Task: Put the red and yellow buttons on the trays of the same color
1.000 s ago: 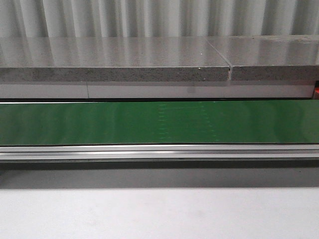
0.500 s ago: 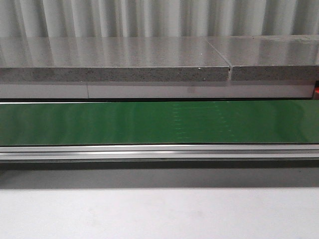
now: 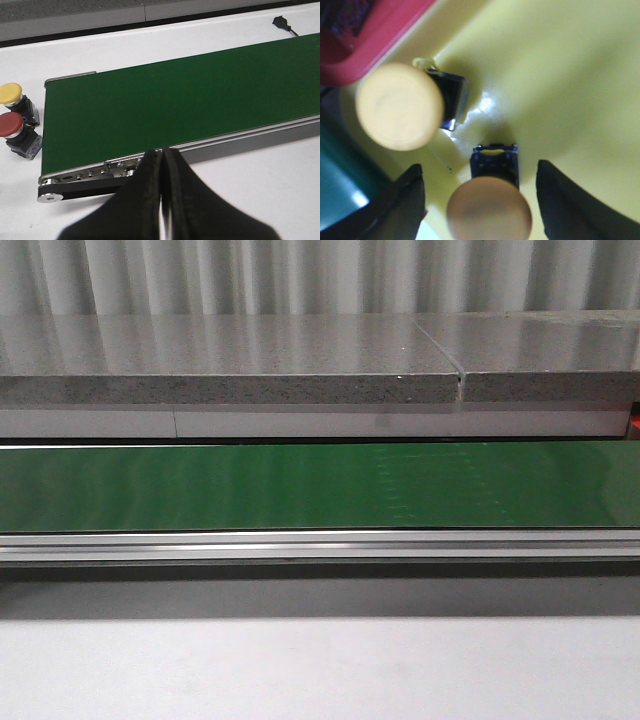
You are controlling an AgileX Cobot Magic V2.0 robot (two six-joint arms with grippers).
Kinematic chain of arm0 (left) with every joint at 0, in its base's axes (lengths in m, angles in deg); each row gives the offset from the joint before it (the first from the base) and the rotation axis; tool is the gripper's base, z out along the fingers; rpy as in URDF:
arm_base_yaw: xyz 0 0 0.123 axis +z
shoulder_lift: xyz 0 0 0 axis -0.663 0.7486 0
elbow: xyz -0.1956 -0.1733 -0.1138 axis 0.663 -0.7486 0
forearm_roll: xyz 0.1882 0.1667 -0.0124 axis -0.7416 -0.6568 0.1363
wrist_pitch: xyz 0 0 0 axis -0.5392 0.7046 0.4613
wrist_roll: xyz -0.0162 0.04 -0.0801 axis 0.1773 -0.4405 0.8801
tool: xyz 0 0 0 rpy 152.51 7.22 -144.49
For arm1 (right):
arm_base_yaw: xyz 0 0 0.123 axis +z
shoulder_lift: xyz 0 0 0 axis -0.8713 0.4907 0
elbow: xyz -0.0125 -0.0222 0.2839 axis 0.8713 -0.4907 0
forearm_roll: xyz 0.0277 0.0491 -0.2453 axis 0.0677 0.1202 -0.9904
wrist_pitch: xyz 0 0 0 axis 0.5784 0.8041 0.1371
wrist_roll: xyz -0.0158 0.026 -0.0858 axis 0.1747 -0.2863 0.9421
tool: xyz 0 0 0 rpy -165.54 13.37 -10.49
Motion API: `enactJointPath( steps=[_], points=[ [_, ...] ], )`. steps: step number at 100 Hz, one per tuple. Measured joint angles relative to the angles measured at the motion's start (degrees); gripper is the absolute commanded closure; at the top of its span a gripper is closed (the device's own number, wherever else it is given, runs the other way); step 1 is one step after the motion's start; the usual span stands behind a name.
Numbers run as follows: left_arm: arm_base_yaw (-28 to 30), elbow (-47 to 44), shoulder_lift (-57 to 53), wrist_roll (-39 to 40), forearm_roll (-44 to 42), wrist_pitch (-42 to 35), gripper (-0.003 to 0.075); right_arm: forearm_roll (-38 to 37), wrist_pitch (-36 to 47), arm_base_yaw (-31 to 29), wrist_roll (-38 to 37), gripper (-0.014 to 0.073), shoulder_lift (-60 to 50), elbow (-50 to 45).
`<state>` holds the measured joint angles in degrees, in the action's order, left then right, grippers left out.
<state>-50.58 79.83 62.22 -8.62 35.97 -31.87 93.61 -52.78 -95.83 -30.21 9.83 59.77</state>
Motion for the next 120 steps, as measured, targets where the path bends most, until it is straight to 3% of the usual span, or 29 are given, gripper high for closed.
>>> enactJointPath(
  steps=[24, 47, 59, 83, 120],
  points=[
    [0.0, 0.0, 0.0, 0.0, 0.0, 0.0, 0.0740, -0.8, -0.3, 0.7, 2.5, 0.0105, -8.0, 0.0],
    [0.0, 0.0, 0.0, 0.0, 0.0, 0.0, 0.0740, -6.1, -2.5, 8.2, 3.0, 0.0118, -15.3, 0.0],
    [0.0, 0.0, 0.0, 0.0, 0.0, 0.0, 0.0740, -7.3, -3.8, 13.4, 3.0, 0.0256, -18.1, 0.0],
    [0.0, 0.0, 0.0, 0.0, 0.0, 0.0, 0.0740, -8.3, -6.2, 23.2, 3.1, 0.0662, -22.5, -0.1],
    [0.0, 0.0, 0.0, 0.0, 0.0, 0.0, 0.0740, -8.4, -8.4, 33.6, 4.6, 0.0659, -31.9, -0.2]
  ],
)
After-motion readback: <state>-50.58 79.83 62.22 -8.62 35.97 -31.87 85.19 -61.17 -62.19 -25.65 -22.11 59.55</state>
